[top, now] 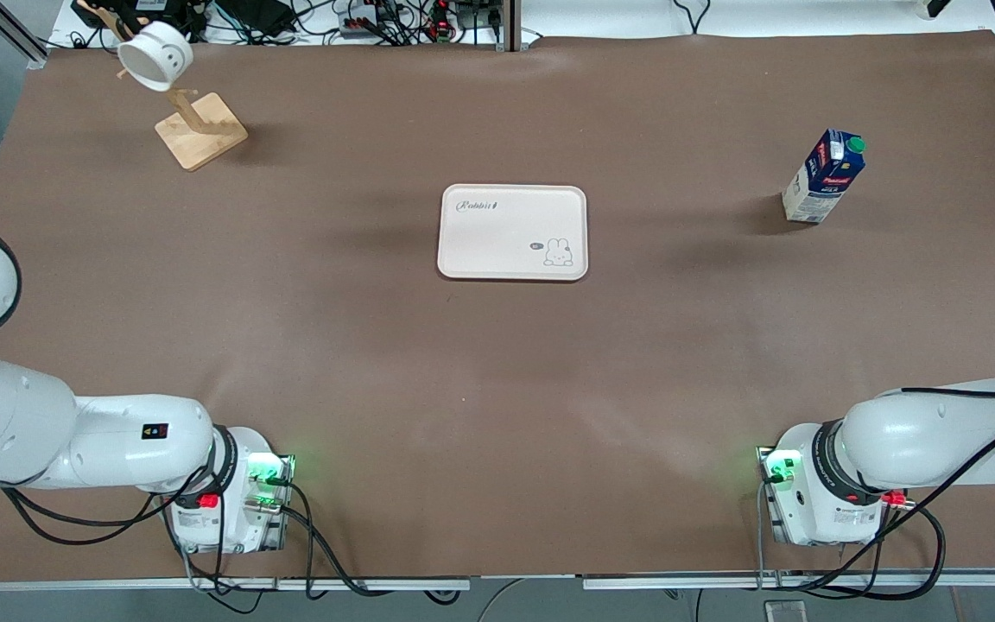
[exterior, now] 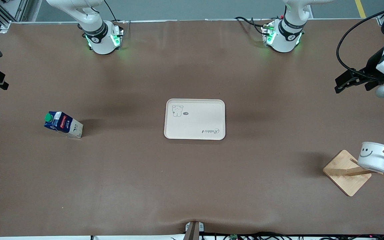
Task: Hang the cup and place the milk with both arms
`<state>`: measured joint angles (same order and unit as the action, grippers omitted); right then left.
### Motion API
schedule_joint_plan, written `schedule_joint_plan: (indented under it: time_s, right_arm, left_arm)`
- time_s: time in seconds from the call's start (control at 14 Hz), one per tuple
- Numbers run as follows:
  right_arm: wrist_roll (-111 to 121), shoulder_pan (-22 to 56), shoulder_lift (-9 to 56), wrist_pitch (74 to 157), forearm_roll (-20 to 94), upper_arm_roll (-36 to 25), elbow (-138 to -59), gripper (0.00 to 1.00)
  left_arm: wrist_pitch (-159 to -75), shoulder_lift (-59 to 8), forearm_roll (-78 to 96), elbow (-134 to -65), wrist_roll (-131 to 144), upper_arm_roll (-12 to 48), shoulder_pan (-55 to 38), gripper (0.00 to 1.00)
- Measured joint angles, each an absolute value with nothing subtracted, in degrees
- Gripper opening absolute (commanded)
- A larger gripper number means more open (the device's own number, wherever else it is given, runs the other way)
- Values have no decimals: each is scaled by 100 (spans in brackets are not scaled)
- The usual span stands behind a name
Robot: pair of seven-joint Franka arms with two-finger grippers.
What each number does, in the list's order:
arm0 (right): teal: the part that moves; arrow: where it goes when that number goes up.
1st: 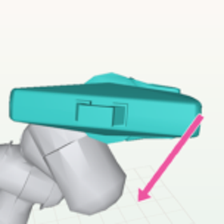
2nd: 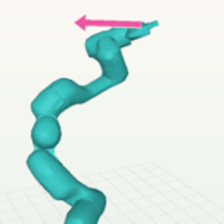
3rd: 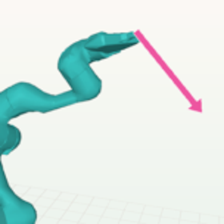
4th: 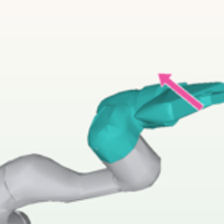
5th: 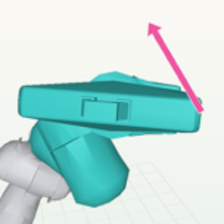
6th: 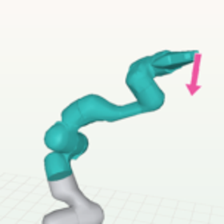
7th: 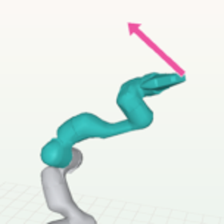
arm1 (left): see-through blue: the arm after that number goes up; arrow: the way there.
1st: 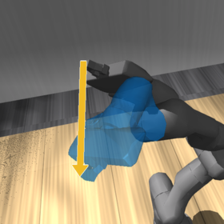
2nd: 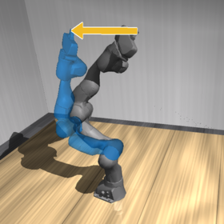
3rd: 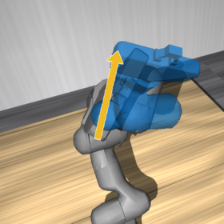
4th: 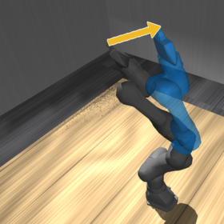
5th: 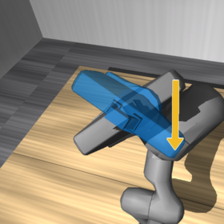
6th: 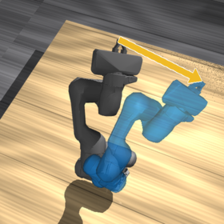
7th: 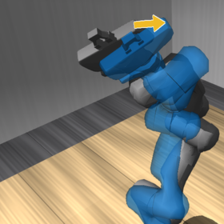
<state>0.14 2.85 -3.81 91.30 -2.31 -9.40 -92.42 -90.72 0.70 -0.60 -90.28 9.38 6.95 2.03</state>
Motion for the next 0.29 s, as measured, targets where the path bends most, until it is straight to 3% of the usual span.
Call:
schedule_joint_plan:
  time_s: [0.29]
  right_arm:
    - [-260, 334, -381, 9114, -231, -932, -9196, 100]
  left_arm:
    - [-8983, 70, -151, -8923, 935, 680, 194, 100]
